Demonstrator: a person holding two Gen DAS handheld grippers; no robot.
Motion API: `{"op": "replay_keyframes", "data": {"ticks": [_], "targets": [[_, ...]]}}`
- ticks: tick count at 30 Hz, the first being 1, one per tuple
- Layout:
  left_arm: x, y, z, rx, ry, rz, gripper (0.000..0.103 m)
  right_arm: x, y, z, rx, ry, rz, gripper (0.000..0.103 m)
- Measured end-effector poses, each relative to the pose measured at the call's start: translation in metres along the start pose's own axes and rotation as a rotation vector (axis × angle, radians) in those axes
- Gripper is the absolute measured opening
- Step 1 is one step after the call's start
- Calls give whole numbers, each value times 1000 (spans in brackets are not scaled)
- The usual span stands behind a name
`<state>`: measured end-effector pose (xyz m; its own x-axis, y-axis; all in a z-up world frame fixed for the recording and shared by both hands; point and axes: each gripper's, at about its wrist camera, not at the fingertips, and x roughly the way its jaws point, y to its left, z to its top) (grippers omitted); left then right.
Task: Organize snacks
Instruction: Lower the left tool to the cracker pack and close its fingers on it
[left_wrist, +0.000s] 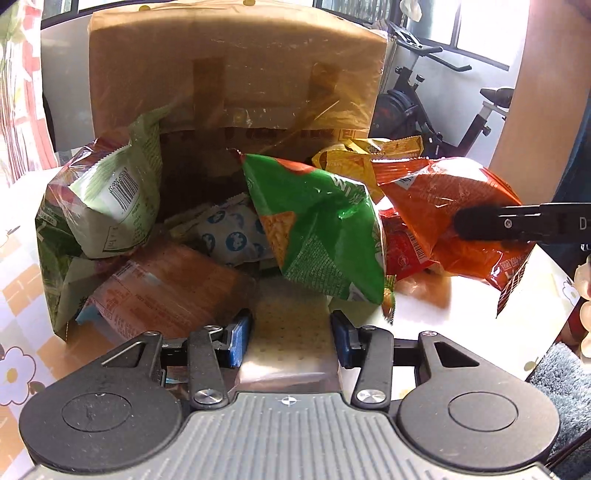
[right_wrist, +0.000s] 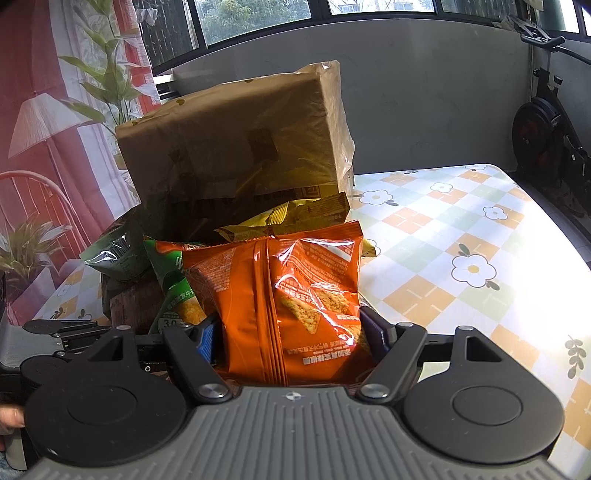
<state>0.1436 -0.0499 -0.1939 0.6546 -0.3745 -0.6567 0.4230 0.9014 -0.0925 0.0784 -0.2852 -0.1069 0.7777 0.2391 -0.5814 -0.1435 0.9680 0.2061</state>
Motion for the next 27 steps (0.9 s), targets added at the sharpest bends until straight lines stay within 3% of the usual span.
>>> {"op": "replay_keyframes", "data": {"ticks": [7,8,10,13,17,27], "targets": [[-21,6,1,-19,-29,11,48,-4,0,-1,2,-6,-4,75],[-24,5,1,-18,-40,13,40,-4,1,0,1,-6,-4,75],[-28,4,3,-15,-57,13,16,-3,1,0,-2,-7,-4,75],[-33,6,5,-15,-84,58,16,-3,1,0,-4,-5,-4,75],[-24,15,4,-50,-39,69,16,-2,2,-1,-8,0,-3,75],[-24,13,2,-37,-29,47,17,-2,0,-1,-2,3,3,75]]}}
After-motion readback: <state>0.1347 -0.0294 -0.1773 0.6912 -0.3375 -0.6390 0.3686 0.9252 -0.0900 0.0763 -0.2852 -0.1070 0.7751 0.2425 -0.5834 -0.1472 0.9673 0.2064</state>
